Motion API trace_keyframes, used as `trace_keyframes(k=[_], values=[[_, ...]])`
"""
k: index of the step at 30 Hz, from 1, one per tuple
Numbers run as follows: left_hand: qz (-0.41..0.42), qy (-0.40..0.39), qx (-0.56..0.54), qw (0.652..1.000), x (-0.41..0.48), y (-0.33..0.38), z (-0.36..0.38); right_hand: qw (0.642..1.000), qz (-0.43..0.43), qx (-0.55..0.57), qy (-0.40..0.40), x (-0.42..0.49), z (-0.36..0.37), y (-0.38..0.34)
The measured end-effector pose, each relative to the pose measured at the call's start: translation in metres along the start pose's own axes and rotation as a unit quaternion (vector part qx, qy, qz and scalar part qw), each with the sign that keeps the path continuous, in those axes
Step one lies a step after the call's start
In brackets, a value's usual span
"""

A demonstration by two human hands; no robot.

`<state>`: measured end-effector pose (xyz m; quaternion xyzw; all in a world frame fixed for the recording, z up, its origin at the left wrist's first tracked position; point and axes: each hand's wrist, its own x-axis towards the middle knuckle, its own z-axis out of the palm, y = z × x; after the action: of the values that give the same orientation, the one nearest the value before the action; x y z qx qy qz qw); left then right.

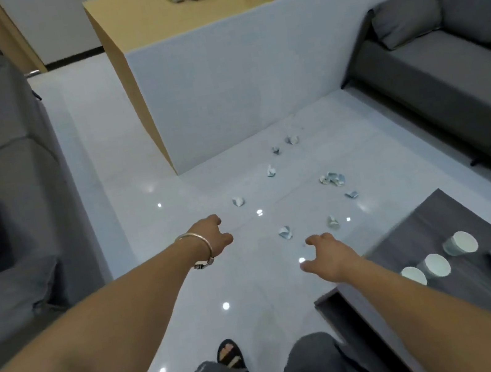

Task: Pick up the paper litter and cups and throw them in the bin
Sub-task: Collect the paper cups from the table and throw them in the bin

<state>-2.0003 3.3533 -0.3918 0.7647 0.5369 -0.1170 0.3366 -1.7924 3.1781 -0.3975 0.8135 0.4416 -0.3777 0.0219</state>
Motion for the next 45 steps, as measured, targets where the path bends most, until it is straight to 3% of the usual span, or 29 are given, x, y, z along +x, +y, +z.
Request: trace_keyframes(k=[7, 17, 26, 32, 38, 45], values=[[0.059, -0.037, 0.053, 0.996, 0.133, 0.074, -0.033, 0.996, 0.062, 0.059, 0.01, 0.095, -0.058, 0.028], [0.032, -0.116, 0.107, 0.987, 0.342, 0.135, 0.025, 0.986, 0.103, 0.129, -0.026, 0.313, -0.083, 0.086], [-0.001, -0.185, 0.112, 0.976, 0.508, 0.073, 0.201, 0.963, 0.181, 0.186, -0.076, 0.503, 0.058, 0.158], [0.039, -0.233, 0.109, 0.966, 0.6, 0.022, 0.348, 0.96, 0.222, 0.15, -0.082, 0.613, 0.19, 0.21], [0.071, -0.244, 0.079, 0.964, 0.656, -0.003, 0.447, 0.962, 0.245, 0.114, -0.028, 0.687, 0.282, 0.253], [0.064, -0.26, 0.059, 0.962, 0.676, -0.016, 0.478, 0.95, 0.271, 0.135, 0.073, 0.721, 0.321, 0.267]])
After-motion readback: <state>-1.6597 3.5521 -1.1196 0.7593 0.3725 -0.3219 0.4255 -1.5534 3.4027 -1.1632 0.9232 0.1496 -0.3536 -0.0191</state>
